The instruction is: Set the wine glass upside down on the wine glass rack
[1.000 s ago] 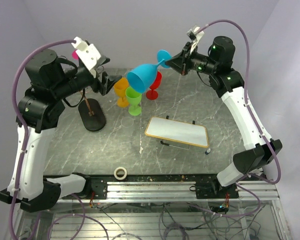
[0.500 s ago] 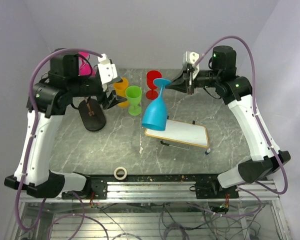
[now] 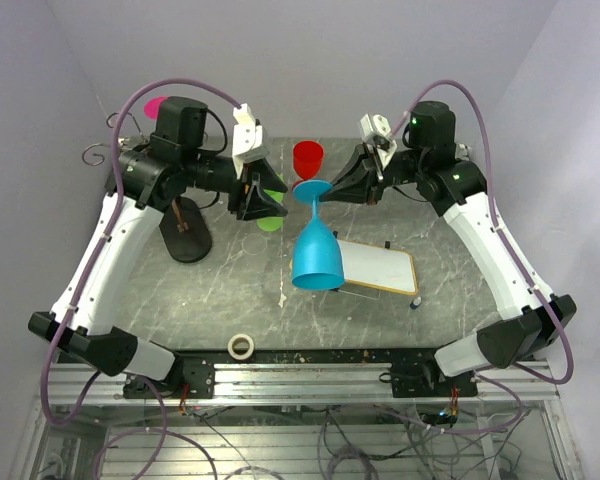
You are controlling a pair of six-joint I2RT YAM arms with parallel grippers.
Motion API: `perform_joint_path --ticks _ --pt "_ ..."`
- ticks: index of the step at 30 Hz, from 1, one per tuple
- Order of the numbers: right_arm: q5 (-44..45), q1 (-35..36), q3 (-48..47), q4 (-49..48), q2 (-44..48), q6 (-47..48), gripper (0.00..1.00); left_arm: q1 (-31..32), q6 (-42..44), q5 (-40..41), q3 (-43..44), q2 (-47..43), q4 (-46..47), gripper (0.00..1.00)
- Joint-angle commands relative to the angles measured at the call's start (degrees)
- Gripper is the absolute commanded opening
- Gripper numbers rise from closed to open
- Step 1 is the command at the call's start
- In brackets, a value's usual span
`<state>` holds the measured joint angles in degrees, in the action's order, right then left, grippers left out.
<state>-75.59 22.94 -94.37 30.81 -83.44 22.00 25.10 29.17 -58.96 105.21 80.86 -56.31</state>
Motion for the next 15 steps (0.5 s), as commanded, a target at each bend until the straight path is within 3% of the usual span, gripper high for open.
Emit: perform_joint_path --ticks 1,7,15 --pt "-2.75 1.58 -0.62 -3.20 -0.96 -2.75 0.00 1.78 -4.80 -3.96 0.09 1.74 5.75 0.61" --pt "-2.63 2.35 -1.19 -0.97 -1.51 -0.11 0.00 2.59 -5.57 -3.60 1.05 3.46 6.67 0.58" --pt "-0.91 2.55 -1.25 -0.77 -2.14 1.00 0.00 3.53 -5.77 -5.30 0.30 3.97 6.87 0.39"
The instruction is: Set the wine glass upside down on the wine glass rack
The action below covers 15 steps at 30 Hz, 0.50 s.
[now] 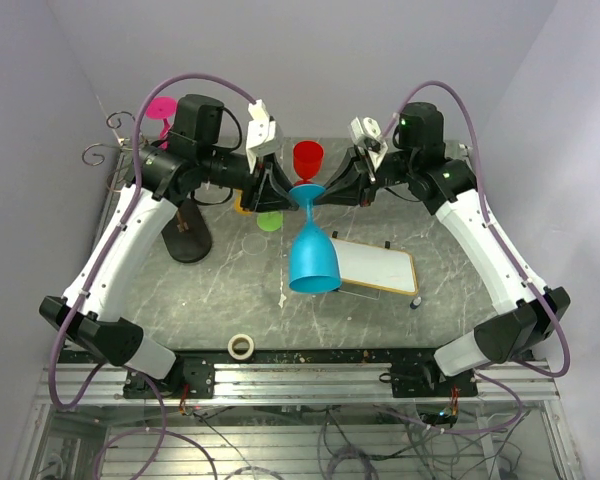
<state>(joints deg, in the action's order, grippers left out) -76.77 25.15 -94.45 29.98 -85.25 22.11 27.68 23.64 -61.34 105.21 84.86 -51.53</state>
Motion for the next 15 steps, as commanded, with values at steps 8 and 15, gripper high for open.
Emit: perform_joint_path --ticks 8,15 --pt "0.73 0.52 -1.01 -0.96 -0.63 0.19 0.00 1.29 -0.39 -2.26 -0.44 -0.09 2.30 0.08" --pt "6.27 0.22 -0.56 1.35 0.58 3.72 0.29 1.23 3.67 1.88 1.33 -1.15 -1.00 0.07"
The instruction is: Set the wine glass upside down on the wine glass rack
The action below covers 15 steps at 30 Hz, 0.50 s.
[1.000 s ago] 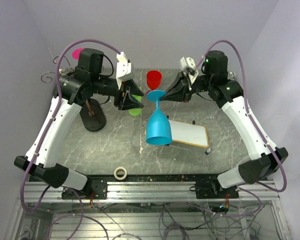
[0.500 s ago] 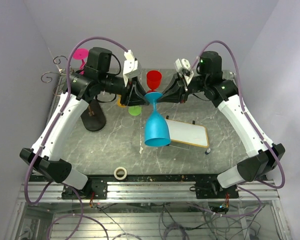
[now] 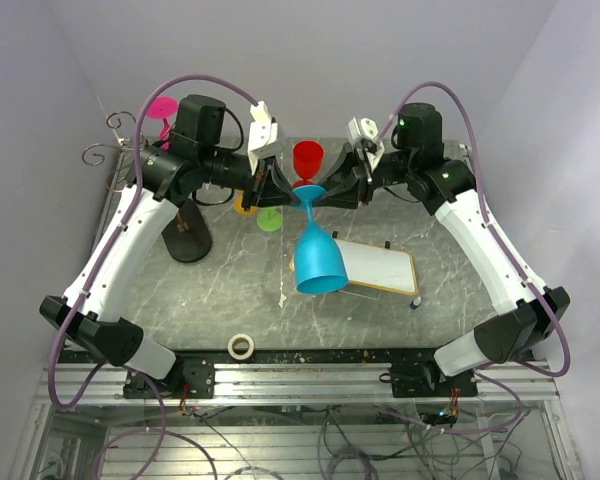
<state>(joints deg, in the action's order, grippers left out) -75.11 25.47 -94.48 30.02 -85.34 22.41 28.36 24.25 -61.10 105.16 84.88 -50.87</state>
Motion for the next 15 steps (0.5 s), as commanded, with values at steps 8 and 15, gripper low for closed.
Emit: perform_joint_path --ticks 8,15 --pt "8.74 -7.90 2.05 1.37 4.51 4.42 0.83 -1.90 8.86 14.46 5.16 -6.23 -4.81 0.07" --pt "17.97 -15.73 7.15 -0.92 8.24 2.91 0.87 -8.99 2.96 31.58 8.05 -9.00 2.80 0.07"
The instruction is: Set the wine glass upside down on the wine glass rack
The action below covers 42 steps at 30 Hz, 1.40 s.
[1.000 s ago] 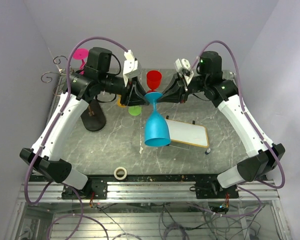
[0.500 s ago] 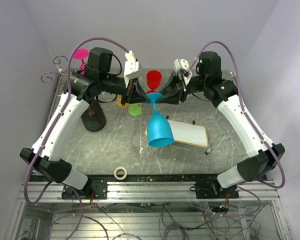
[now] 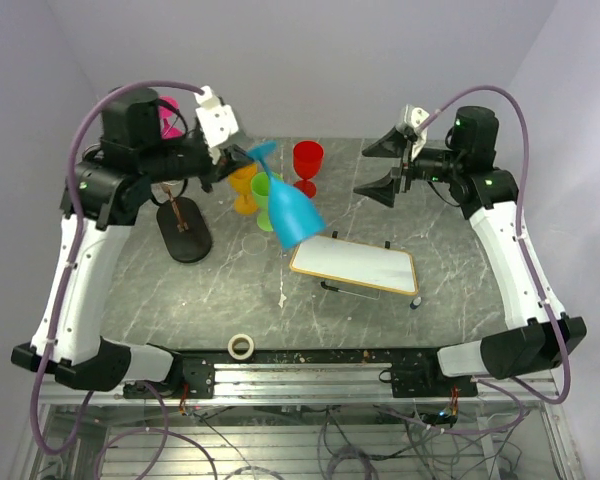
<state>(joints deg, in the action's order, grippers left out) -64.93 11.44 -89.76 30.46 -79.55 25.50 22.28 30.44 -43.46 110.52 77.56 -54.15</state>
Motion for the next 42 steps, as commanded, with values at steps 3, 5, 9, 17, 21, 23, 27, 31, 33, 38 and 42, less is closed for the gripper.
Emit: perform_joint_path --ticks 3,5,9,17,21,23,27,31,33,38,42 --pt "14.80 -2.35 6.61 -2.83 3.99 -0.62 0.87 -3.55 -4.64 25.98 3.98 -2.03 9.74 0.07" --pt "16.97 -3.46 10.45 -4.89 4.78 -1.86 0.87 -3.56 -4.08 32.63 4.26 -2.06 12.05 0.07" --pt "17.66 -7.30 18.27 -8.68 7.02 -4.19 0.88 -3.51 -2.43 42.81 3.86 -0.79 18.15 0.07" --pt "16.20 -15.71 27.34 -11.11 13.21 -6.45 0.89 0.45 13.11 61.37 -4.29 2.98 32.90 0.07" --pt "13.03 -19.26 30.13 -13.47 16.26 -7.51 0.90 1.26 21.63 66.65 -8.77 5.55 39.02 0.07" --pt "10.88 -20.04 31.81 -14.44 16.88 -8.01 0.90 1.27 23.67 68.41 -9.51 6.91 39.70 0.07" --pt "8.56 -20.80 32.07 -14.88 16.30 -7.84 0.90 1.27 25.44 70.46 -9.43 9.78 38.14 0.07" --pt "7.11 -21.09 33.59 -14.87 15.96 -7.74 0.90 1.27 26.70 71.62 -11.15 10.51 36.56 0.07" --pt "6.40 -21.19 34.19 -15.29 16.11 -7.83 0.90 1.17 28.01 72.71 -12.55 10.34 36.54 0.07" --pt "5.95 -21.36 34.60 -15.68 15.94 -8.05 0.91 0.38 27.97 72.63 -13.92 9.69 34.47 0.07" --pt "5.50 -21.54 34.80 -15.92 15.78 -8.29 0.91 -0.58 27.01 72.13 -14.61 8.92 32.90 0.07"
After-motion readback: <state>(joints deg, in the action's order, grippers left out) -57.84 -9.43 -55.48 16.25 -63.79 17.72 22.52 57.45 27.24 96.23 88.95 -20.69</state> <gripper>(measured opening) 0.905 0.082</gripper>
